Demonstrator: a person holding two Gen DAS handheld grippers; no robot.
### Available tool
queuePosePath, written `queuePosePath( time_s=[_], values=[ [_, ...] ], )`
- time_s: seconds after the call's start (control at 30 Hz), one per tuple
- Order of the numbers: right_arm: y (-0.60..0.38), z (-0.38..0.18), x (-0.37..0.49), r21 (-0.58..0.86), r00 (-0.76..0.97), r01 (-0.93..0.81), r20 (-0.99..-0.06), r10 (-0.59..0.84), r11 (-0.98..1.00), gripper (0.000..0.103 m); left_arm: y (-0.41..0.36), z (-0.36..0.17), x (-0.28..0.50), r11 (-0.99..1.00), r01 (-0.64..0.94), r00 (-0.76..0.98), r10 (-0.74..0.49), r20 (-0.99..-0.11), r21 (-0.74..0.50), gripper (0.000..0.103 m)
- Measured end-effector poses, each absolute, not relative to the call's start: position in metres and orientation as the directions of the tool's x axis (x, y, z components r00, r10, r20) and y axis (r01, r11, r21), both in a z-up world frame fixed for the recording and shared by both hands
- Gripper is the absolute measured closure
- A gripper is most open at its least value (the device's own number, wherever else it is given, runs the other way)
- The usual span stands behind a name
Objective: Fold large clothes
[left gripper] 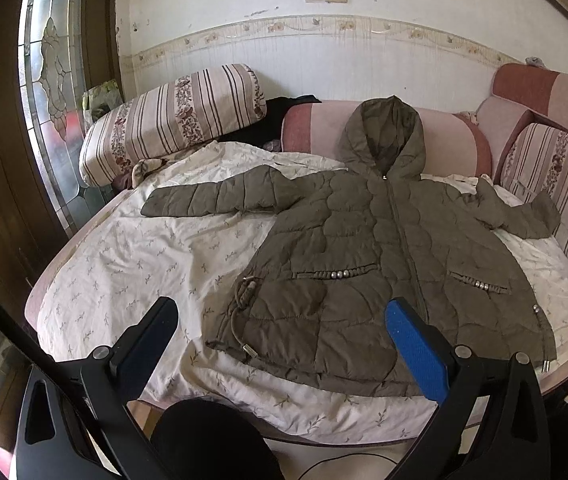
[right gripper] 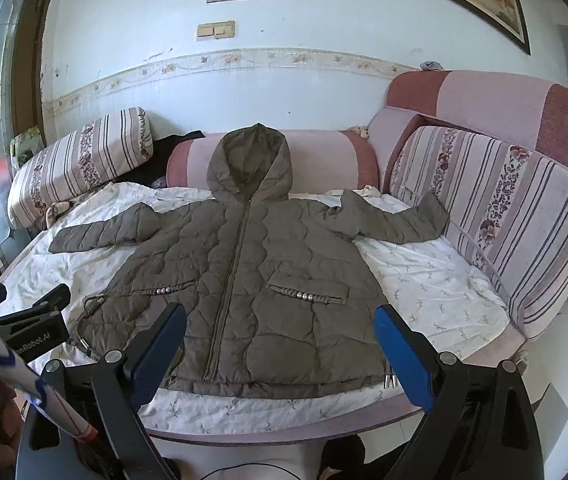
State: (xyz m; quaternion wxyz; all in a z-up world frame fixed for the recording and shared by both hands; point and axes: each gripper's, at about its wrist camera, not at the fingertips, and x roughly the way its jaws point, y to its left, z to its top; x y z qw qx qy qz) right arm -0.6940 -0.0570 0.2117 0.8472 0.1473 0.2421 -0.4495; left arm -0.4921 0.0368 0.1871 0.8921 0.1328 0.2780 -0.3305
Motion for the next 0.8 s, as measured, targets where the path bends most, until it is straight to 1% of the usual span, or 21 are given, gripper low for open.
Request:
queuePosePath(
  time_s=[0.03, 0.2, 0.5, 0.8],
  values=[
    [-0.057, 0.214, -0.694, 0.046, 0.472, 0.838, -0.562, -0.679, 0.544, 0.006, 0.036, 0.186, -0.492, 0.745, 0.665, 0.625, -0.515, -0.586, 0.054, 0.000],
    [-0.058, 0.207, -0.691, 0.039, 0.481, 0.831, -0.551, -0.681, 0.555, 0.006, 0.036, 0.182, -0.490, 0.744, 0.666, 0.622, -0.512, -0.592, 0.055, 0.000],
    [-0.061, 0.205, -0.689, 0.030, 0.462, 0.831, -0.593, -0.659, 0.556, 0.006, 0.038, 0.177, -0.491, 0.742, 0.668, 0.620, -0.513, -0.594, 0.057, 0.000],
    [-0.060, 0.202, -0.687, 0.030, 0.468, 0.828, -0.587, -0.660, 0.560, 0.006, 0.038, 0.176, -0.490, 0.742, 0.668, 0.620, -0.513, -0.594, 0.056, 0.000]
  ],
)
